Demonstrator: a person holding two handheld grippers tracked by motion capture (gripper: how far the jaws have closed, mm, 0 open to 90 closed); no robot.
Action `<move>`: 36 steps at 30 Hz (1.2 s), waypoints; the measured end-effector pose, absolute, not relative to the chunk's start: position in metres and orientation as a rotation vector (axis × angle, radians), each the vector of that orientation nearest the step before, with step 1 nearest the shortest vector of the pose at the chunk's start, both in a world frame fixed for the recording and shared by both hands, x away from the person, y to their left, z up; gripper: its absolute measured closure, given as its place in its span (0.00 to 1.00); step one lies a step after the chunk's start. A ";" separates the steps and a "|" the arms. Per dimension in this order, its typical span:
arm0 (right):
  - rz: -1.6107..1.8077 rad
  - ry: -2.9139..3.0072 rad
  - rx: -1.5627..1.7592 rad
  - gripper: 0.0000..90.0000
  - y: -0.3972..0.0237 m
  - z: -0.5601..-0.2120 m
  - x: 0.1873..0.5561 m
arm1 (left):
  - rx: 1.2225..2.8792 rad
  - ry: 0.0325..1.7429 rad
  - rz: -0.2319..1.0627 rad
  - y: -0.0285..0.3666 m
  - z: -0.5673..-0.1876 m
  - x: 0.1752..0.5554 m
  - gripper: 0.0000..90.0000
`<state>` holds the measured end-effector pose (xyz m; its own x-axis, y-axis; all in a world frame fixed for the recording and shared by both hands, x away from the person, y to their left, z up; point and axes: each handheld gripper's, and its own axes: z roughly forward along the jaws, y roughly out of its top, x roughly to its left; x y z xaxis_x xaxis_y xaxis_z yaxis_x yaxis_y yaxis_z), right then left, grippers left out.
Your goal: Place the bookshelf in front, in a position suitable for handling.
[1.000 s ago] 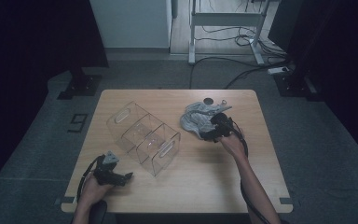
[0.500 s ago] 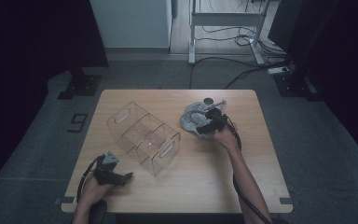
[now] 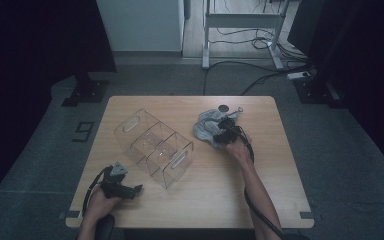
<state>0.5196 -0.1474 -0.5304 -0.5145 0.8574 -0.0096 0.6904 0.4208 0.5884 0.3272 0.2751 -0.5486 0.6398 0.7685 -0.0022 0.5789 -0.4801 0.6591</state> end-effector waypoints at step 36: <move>0.876 2.346 1.227 0.75 -0.159 -0.441 0.480 | 2.228 1.046 0.390 0.275 -0.549 0.327 0.00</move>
